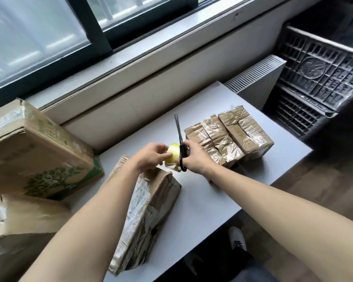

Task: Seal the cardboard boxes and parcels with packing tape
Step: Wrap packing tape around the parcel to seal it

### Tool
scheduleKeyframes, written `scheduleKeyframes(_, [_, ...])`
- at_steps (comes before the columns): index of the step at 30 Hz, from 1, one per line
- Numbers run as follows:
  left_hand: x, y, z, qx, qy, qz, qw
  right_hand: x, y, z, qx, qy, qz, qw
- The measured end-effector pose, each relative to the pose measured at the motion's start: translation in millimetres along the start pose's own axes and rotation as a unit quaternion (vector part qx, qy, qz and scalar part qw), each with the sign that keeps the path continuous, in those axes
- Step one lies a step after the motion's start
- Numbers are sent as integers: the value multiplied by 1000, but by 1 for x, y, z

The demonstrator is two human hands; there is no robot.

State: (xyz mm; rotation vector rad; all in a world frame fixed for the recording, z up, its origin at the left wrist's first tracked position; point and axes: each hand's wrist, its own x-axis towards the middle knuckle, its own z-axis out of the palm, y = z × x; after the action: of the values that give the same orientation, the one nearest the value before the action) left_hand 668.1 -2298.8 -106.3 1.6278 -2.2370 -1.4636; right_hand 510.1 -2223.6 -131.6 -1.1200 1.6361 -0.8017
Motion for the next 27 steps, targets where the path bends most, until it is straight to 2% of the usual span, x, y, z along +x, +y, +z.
scheduleKeyframes(7, [-2,8,-3,-140,53,-19,989,-4,14,-27,10,-71,-28,997])
scheduleKeyframes(17, [-9,10,-12,-203,62,-74,974,-20,16,-91,-60,-231,12,971])
scheduleKeyframes(27, [-10,9,-8,-227,118,-79,963,-11,11,-97,-130,-283,55,949])
